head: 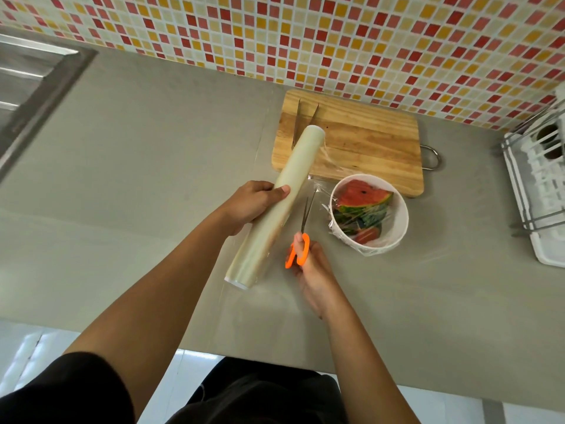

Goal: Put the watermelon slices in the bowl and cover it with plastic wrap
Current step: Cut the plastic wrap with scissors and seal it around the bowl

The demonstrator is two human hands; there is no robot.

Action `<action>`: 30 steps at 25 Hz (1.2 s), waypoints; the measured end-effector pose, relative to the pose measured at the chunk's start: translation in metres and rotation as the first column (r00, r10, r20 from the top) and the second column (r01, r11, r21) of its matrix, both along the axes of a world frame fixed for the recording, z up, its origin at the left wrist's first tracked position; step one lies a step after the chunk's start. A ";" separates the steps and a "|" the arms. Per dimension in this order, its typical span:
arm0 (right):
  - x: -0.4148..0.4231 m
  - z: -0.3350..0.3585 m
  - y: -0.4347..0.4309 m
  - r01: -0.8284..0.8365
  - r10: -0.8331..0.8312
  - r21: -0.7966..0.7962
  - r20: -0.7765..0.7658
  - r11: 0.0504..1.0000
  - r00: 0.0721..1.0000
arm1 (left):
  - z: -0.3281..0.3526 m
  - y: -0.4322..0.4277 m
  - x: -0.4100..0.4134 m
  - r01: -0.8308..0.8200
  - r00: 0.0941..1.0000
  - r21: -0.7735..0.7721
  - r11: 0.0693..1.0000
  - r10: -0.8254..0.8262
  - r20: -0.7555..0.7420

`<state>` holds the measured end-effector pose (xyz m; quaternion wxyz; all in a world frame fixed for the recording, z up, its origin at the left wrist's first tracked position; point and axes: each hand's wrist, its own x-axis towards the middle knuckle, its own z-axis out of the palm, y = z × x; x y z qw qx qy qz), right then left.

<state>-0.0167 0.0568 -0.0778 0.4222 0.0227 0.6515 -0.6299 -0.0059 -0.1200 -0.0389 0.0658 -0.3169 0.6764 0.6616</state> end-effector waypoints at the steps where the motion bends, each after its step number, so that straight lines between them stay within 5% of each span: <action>1: -0.004 0.002 -0.004 0.018 -0.018 -0.022 0.000 1.000 1.000 | 0.000 -0.001 0.000 0.001 1.000 0.005 1.000 -0.001 -0.002; 18: -0.058 0.016 -0.062 0.093 -0.112 -0.123 -0.162 0.988 0.980 | -0.002 -0.020 0.012 0.020 1.000 -0.018 1.000 -0.020 0.023; 30: -0.068 0.018 -0.092 0.158 -0.178 -0.198 -0.090 0.967 0.980 | -0.004 -0.044 0.025 0.006 0.999 -0.009 1.000 -0.006 0.047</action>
